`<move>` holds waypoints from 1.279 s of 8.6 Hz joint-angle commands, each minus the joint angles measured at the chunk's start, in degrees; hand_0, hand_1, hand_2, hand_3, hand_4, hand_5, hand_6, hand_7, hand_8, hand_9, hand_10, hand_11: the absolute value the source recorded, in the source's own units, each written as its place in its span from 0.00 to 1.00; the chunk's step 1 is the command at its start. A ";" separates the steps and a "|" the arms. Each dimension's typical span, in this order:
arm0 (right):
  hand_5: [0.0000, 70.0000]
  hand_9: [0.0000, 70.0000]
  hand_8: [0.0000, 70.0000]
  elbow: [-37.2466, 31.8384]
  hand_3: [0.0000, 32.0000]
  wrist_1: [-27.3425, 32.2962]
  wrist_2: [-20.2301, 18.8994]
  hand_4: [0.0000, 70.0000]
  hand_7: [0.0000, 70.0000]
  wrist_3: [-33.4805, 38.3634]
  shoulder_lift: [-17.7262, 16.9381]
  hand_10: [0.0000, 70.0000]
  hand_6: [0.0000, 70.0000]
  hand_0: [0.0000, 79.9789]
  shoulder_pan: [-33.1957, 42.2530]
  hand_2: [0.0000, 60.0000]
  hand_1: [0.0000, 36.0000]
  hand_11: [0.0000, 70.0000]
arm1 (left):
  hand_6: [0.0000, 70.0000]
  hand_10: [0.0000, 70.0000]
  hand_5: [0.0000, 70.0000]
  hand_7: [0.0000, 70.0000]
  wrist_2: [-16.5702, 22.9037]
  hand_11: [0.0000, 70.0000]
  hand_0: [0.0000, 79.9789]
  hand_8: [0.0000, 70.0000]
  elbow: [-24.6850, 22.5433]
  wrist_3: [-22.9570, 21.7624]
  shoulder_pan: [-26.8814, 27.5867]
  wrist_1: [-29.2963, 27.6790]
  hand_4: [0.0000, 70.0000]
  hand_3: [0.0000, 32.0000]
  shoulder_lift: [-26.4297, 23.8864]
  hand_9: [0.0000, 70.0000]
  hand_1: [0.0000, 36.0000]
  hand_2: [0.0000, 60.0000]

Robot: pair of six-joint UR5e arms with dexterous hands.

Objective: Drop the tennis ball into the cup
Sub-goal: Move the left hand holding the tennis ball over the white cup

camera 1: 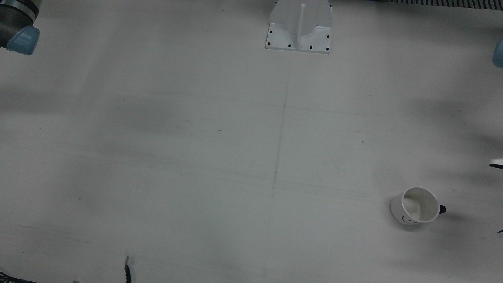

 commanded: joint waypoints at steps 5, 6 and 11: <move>0.00 0.00 0.00 0.00 0.00 0.06 0.00 0.00 0.00 0.00 0.04 0.00 0.00 0.00 0.00 0.00 0.00 0.00 | 1.00 0.22 0.36 0.94 -3.49 0.36 1.00 0.64 9.97 6.39 8.76 -1.10 0.35 0.00 -8.72 0.72 0.76 0.20; 0.00 0.00 0.00 0.00 0.00 0.06 0.00 0.00 0.00 0.00 0.04 0.00 0.00 0.00 0.00 0.00 0.00 0.00 | 1.00 0.23 0.37 0.93 -3.49 0.36 1.00 0.63 10.85 6.39 8.76 -1.89 0.35 0.00 -8.73 0.71 0.75 0.21; 0.00 0.00 0.00 0.00 0.00 0.06 0.00 0.00 0.00 0.00 0.04 0.00 0.00 0.00 0.00 0.00 0.00 0.00 | 1.00 0.22 0.35 0.93 -6.04 0.36 1.00 0.63 14.72 6.56 14.02 -3.83 0.34 0.00 -8.64 0.70 0.75 0.19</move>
